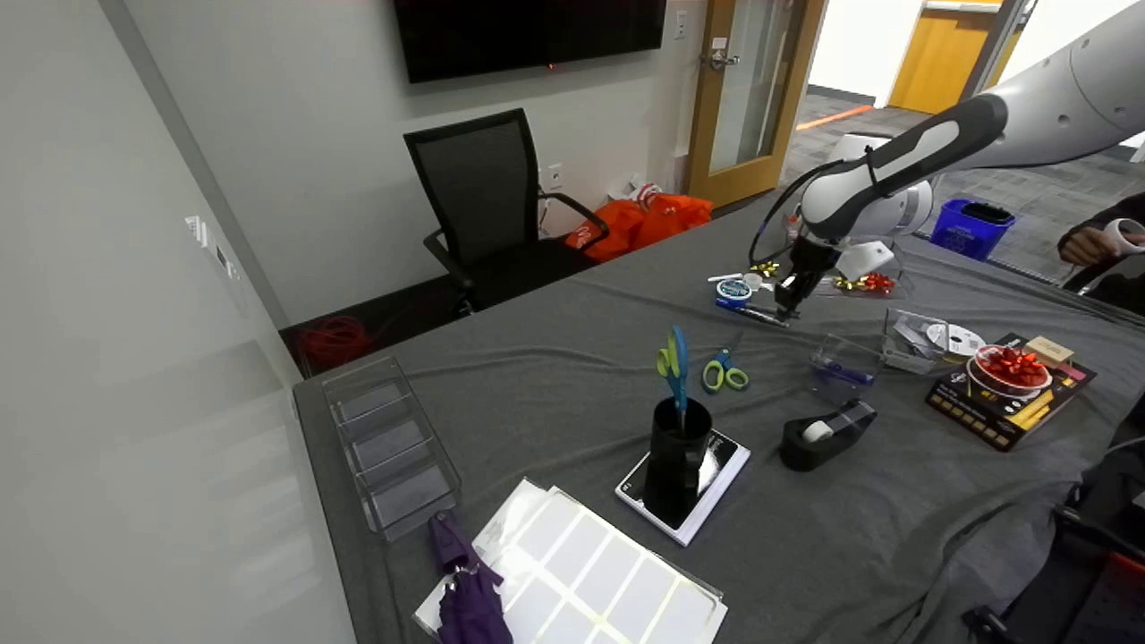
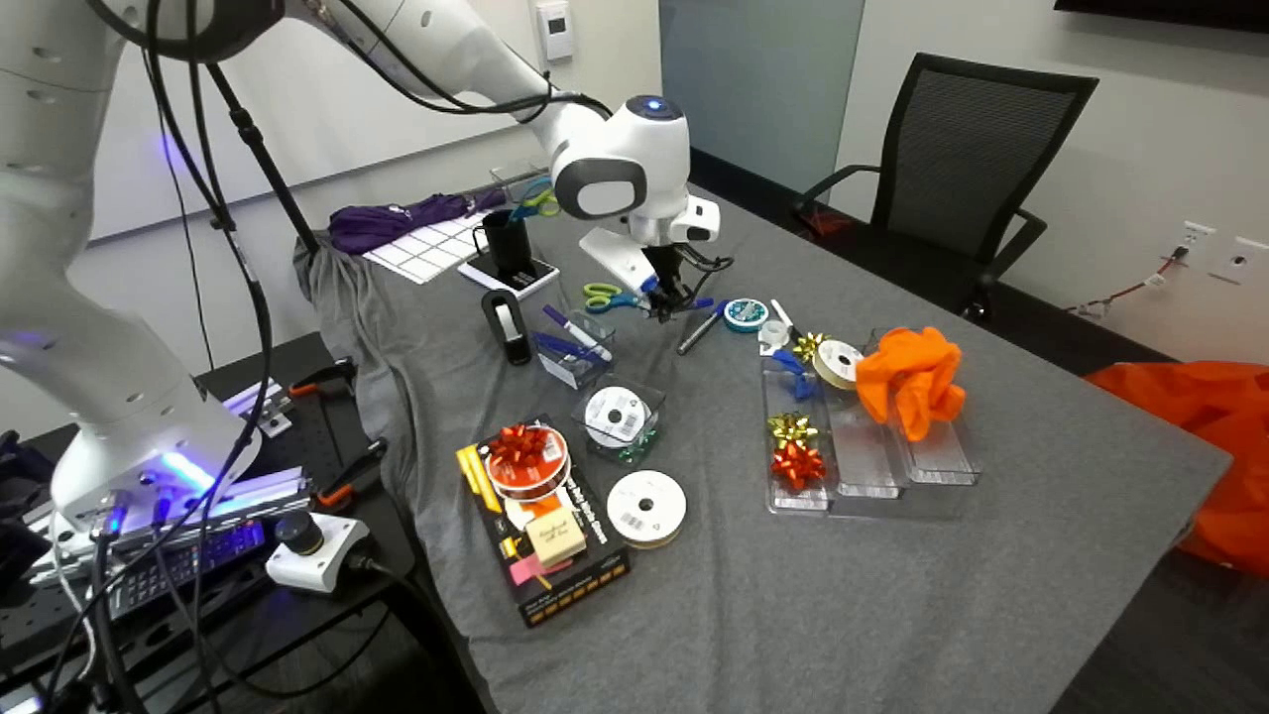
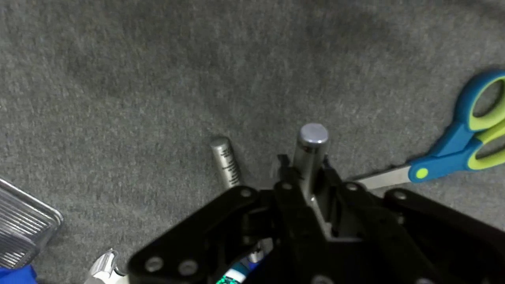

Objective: Remove the marker from the container

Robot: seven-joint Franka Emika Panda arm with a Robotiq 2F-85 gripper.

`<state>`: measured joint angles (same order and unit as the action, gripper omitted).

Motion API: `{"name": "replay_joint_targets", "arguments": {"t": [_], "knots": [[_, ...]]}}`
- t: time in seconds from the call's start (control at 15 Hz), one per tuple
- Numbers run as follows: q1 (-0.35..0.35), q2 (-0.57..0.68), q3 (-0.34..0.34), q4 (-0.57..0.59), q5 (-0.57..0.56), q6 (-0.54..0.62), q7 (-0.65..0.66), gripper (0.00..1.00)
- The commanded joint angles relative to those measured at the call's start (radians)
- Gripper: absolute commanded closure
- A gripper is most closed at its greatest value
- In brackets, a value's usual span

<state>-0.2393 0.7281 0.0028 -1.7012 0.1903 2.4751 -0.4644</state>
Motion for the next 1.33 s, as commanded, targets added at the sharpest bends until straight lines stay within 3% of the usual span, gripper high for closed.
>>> {"name": "replay_joint_targets", "arguments": {"t": [0.0,0.2,0.27,0.4,0.87,1.27], "knots": [[-0.007,0.057,0.005,0.059,-0.081,0.011,0.002,0.96],[-0.017,0.079,0.020,0.077,-0.104,0.025,-0.008,0.96],[-0.021,0.082,0.025,0.077,-0.103,0.031,-0.006,0.58],[-0.029,0.079,0.034,0.075,-0.094,0.028,-0.004,0.51],[-0.049,0.014,0.034,0.052,-0.091,-0.048,0.015,0.01],[-0.031,-0.073,-0.022,0.030,-0.125,-0.139,0.080,0.00]]}}
